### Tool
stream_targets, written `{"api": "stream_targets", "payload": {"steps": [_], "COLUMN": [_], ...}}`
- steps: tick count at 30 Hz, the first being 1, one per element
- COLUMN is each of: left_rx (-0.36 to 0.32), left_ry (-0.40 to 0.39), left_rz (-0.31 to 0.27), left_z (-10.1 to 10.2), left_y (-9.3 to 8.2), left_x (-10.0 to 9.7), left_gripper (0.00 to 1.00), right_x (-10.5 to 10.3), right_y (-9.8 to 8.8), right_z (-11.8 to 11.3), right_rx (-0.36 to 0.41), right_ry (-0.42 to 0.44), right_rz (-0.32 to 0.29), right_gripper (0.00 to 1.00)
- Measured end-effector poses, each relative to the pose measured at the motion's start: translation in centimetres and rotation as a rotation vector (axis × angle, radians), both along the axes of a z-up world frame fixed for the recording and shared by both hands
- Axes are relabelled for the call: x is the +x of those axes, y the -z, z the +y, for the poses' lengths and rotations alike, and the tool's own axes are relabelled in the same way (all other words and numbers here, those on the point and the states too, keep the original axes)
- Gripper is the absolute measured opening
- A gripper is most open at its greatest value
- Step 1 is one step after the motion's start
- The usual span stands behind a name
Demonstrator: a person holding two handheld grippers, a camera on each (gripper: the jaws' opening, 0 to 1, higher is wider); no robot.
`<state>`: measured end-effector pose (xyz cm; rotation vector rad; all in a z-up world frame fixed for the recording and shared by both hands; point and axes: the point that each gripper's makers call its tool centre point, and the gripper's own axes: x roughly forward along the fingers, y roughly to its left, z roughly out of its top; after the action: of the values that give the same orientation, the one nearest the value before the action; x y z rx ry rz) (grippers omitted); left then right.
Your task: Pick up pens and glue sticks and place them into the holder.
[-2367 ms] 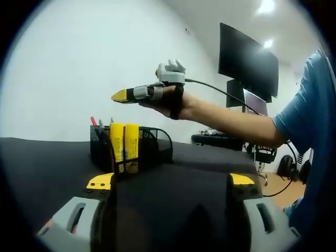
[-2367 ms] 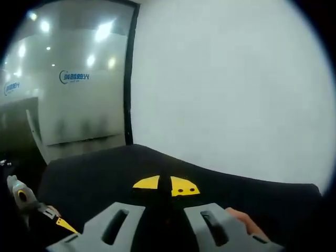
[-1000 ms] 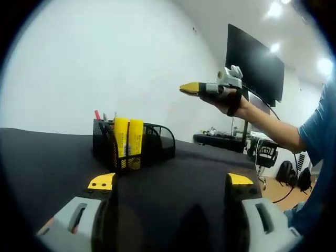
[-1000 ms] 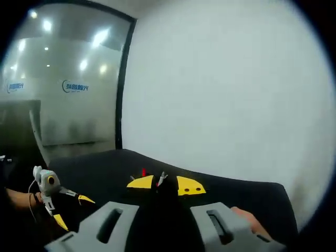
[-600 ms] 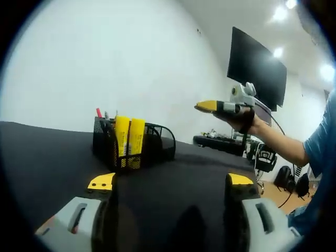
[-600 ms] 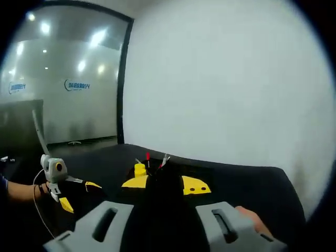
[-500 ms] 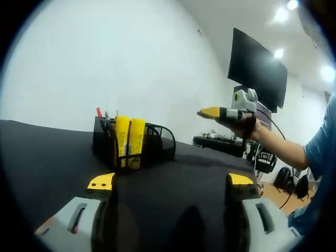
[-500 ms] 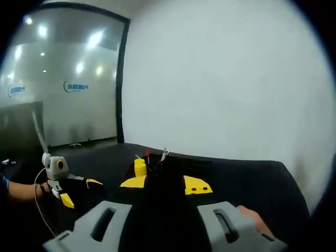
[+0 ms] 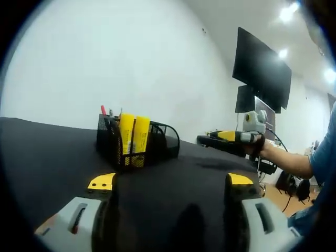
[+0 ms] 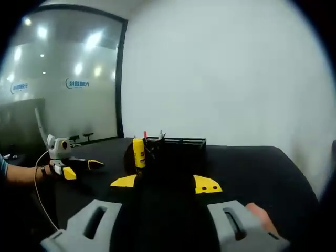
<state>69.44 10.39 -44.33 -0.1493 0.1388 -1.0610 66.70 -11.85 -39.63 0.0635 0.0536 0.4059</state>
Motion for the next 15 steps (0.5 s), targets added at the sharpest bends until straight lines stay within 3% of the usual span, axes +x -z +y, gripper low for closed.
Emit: {"api": "stream_targets", "payload": {"steps": [5, 12, 15], "left_rx": [0.013, -0.011, -0.014], "left_ry": [-0.002, 0.000, -0.001], "left_rz": [-0.001, 0.009, 0.007], "left_z": [-0.1, -0.3, -0.4], "left_y": [0.2, -0.1, -0.2], "left_x": [-0.2, -0.4, -0.5], "left_gripper": [0.79, 0.83, 0.86], "right_x": [-0.6, -1.3, -1.6], "right_y": [1.3, 2.6, 2.9], "right_z": [-0.3, -1.0, -1.2], "right_rx": [0.055, 0.063, 0.071], "right_ry": [-0.011, -0.010, -0.018], "right_rz": [0.008, 0.014, 0.010], "right_gripper": [0.42, 0.49, 0.57]}}
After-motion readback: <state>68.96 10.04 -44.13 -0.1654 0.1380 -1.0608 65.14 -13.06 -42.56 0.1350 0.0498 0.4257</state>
